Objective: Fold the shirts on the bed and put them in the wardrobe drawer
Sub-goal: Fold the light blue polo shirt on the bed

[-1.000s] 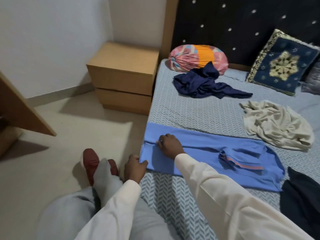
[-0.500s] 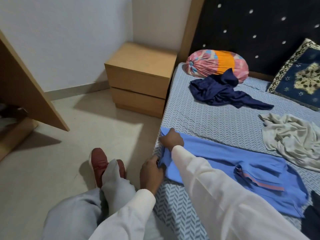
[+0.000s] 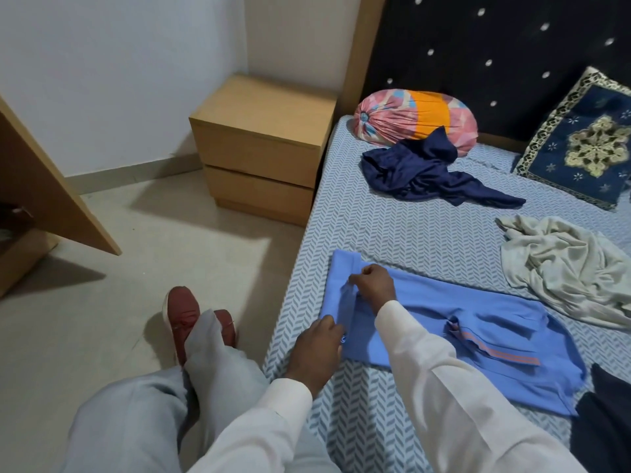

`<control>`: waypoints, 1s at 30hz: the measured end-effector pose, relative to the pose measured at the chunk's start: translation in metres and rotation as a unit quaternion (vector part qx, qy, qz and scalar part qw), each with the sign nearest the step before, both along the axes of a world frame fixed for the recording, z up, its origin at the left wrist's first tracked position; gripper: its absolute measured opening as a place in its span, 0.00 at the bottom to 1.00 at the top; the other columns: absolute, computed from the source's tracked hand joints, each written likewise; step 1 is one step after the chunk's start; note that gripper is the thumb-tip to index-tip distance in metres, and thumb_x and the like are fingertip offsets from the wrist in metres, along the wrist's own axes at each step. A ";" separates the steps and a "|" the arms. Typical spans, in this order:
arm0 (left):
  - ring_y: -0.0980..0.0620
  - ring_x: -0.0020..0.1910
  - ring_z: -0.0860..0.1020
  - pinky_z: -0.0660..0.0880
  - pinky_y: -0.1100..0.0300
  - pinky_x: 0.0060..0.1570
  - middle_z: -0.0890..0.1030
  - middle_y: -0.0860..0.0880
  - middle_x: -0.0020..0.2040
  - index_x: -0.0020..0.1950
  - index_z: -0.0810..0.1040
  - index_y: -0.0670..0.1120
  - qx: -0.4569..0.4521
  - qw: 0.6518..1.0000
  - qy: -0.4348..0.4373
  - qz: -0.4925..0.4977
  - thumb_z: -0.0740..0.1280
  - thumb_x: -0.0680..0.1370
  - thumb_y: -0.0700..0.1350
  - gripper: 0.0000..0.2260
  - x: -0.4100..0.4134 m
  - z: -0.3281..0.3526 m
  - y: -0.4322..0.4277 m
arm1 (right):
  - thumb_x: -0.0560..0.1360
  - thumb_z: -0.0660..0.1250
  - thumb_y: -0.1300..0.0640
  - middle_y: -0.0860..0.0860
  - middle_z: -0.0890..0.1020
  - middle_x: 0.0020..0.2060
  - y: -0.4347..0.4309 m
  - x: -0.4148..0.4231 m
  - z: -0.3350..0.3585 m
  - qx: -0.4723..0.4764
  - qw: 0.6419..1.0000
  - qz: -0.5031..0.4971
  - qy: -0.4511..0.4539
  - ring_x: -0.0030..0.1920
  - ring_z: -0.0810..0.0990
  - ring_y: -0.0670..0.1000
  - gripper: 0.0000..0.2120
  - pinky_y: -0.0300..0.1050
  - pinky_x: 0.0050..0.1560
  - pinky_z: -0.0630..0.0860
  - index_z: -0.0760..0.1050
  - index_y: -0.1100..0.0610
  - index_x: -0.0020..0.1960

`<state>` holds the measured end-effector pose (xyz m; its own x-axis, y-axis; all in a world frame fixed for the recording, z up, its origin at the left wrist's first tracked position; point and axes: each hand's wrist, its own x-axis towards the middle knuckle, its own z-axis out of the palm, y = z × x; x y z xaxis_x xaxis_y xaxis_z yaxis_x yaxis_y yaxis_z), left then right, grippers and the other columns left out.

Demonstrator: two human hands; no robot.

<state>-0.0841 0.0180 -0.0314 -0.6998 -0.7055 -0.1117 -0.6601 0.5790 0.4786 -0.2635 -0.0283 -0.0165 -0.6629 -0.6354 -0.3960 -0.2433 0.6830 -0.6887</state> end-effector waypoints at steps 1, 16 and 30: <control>0.44 0.51 0.73 0.65 0.54 0.40 0.72 0.46 0.53 0.59 0.75 0.47 0.005 1.000 -0.001 -0.004 0.60 0.78 0.41 0.11 0.000 -0.001 0.000 | 0.67 0.70 0.54 0.50 0.64 0.28 0.001 0.000 0.001 0.026 0.999 0.018 0.024 0.31 0.64 0.51 0.18 0.44 0.34 0.62 0.59 0.51 0.35; 0.42 0.58 0.76 0.75 0.51 0.48 0.67 0.46 0.65 0.74 0.59 0.48 0.070 0.983 -0.018 0.166 0.67 0.76 0.56 0.30 0.004 -0.004 -0.005 | 0.81 0.58 0.49 0.59 0.66 0.64 -0.029 -0.003 -0.013 0.106 0.920 0.313 0.210 0.66 0.67 0.65 0.21 0.58 0.61 0.71 0.63 0.55 0.72; 0.49 0.32 0.71 0.64 0.57 0.32 0.74 0.44 0.31 0.35 0.69 0.42 0.275 0.913 0.178 0.243 0.68 0.70 0.43 0.10 0.032 0.007 -0.004 | 0.73 0.63 0.57 0.54 0.78 0.41 -0.011 0.079 0.019 0.087 0.928 0.223 0.286 0.41 0.79 0.59 0.25 0.46 0.34 0.71 0.62 0.52 0.69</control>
<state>-0.0517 0.0144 -0.0240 -0.3809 -0.8476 -0.3694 -0.5210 -0.1333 0.8431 -0.1843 -0.0393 0.0030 -0.4821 -0.8567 -0.1834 -0.8202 0.5150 -0.2493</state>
